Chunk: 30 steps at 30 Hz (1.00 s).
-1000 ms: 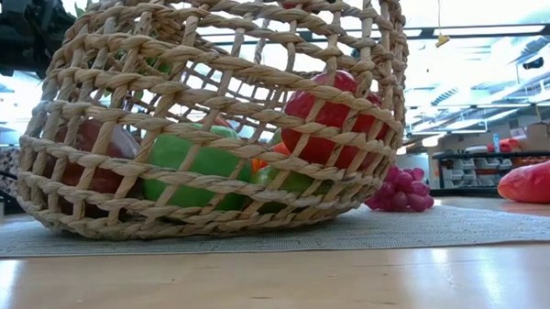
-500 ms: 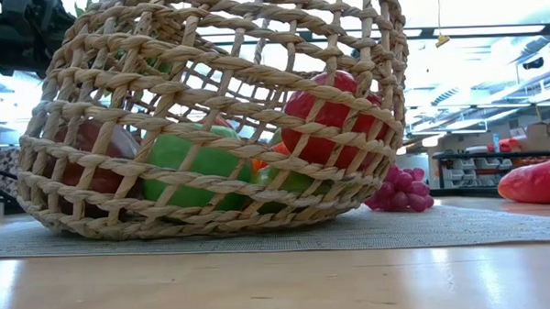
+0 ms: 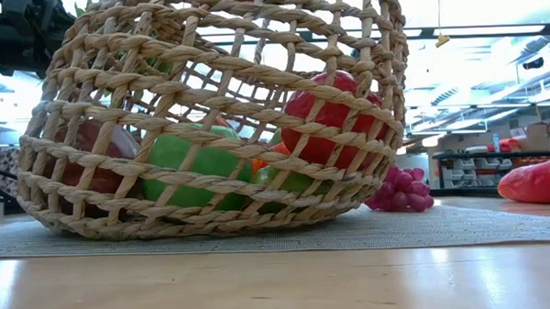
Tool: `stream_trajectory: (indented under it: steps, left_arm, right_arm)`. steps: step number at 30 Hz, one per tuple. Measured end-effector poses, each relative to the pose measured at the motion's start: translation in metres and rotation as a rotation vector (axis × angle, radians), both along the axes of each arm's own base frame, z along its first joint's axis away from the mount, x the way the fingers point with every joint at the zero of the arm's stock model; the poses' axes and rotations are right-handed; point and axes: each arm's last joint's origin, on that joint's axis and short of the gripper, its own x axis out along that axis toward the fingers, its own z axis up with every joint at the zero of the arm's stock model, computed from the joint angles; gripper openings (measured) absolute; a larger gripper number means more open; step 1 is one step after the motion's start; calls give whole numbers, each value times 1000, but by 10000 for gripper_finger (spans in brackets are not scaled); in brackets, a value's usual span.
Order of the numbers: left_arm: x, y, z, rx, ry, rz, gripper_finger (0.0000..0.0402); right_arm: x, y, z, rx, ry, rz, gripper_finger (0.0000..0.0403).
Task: Build produce basket
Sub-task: Put the red apple into the brown basket
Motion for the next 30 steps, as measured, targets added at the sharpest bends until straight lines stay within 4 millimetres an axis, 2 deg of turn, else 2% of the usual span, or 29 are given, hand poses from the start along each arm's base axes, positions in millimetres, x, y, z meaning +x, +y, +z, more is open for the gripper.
stream_trajectory:
  steps: [6,12,20,24,30]
  left_arm:
    - [0,0,0,0,0,0,348]
    - [0,0,0,-1,0,0,348]
    - [0,0,0,-1,0,0,348]
    - [0,0,0,-1,0,0,348]
    - [0,0,0,0,1,0,348]
  right_arm:
    - [1,-9,-1,256,27,-197,337]
    - [0,-10,-2,341,47,-261,338]
    - [-4,-9,-12,312,137,-303,340]
    - [-5,-6,-27,233,239,-303,341]
    - [-6,0,-54,77,424,-191,340]
